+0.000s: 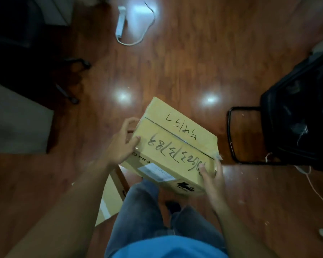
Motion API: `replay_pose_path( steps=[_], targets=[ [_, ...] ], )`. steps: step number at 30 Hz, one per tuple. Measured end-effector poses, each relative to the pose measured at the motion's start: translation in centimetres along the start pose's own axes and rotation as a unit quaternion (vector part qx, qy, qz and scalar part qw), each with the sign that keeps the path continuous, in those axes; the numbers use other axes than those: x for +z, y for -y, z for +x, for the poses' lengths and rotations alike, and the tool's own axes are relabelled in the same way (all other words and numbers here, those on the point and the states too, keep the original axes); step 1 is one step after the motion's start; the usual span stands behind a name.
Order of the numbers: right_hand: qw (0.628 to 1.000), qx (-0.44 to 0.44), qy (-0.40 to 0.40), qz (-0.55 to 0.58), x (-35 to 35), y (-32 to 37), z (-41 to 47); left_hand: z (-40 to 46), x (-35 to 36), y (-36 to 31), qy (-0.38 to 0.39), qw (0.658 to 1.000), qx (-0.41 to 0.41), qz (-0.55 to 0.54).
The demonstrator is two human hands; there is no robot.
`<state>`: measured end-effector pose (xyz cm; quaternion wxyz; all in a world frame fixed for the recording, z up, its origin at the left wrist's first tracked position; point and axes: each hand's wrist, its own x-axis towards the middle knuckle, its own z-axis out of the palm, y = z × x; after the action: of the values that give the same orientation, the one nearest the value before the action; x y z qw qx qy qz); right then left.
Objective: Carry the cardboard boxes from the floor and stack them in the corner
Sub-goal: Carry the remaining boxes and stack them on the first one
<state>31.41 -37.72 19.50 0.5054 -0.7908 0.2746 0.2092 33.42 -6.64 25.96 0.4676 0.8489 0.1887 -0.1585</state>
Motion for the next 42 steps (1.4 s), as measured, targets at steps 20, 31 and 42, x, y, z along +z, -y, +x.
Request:
replay_pose_path(
  steps=[20,31,42],
  targets=[
    [0.81,-0.354,0.314,-0.346,11.1,-1.9,-23.8,-45.6,6.6,19.5,-0.33,0.9,-0.231,-0.168],
    [0.644,-0.436,0.458,-0.431,31.9,-12.9,-51.2,-72.6,3.3,36.9,-0.48,0.755,-0.361,-0.261],
    [0.562,-0.449,0.526,-0.453,56.0,-16.8,-68.4,-82.7,-8.9,53.1,-0.54,0.671,-0.403,-0.31]
  ],
)
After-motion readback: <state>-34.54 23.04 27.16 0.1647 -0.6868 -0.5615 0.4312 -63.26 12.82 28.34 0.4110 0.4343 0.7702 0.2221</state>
